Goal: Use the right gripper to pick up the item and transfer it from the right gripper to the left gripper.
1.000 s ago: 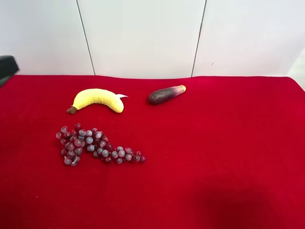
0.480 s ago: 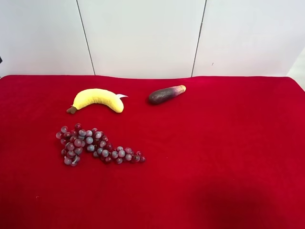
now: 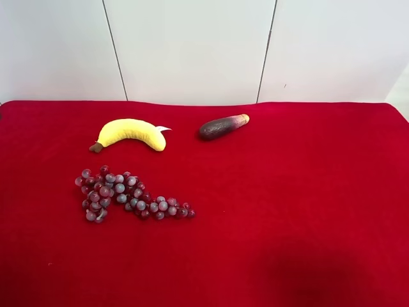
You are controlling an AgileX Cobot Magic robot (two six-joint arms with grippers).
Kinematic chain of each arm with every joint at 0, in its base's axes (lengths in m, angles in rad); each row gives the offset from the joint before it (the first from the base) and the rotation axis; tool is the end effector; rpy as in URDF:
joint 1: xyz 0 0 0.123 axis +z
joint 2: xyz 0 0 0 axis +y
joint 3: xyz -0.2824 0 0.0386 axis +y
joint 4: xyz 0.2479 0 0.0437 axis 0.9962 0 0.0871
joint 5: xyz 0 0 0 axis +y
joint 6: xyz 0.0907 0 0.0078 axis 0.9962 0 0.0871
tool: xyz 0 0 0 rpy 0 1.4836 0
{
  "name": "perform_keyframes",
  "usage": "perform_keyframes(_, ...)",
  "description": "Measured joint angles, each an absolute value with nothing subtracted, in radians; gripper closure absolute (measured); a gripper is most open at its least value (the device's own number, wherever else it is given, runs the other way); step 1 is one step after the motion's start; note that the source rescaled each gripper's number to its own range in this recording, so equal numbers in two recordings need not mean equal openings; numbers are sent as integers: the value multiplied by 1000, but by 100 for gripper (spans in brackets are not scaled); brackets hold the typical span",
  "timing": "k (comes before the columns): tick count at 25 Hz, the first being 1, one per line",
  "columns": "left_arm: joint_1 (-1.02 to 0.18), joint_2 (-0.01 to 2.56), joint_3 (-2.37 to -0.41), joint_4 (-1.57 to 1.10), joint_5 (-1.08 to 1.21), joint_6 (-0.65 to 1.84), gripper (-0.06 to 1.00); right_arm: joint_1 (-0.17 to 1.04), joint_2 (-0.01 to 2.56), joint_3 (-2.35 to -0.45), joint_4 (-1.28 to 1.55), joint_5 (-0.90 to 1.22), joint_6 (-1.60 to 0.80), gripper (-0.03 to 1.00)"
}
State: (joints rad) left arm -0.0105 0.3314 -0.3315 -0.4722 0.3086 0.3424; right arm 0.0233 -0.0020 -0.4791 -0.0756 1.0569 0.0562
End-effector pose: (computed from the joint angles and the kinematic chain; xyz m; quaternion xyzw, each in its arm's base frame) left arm 0.0818 -0.0135 0.2780 0.0056 0.7702 -0.0917 0.6312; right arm -0.0026 -0.0061 0.2718 0.0151 0.8564 -0.0173 0.5158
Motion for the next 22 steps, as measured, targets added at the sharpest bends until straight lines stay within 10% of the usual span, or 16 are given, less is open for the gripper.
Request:
perform_keyframes(5, -11, 177, -380, -46, 480, -99, -5, 23, -2, -479, -76, 1057, 56, -3)
perform_keyframes(22, -11, -3, -383, 9, 598, -117, -5, 23, -2, -479, -76, 1057, 56, -3)
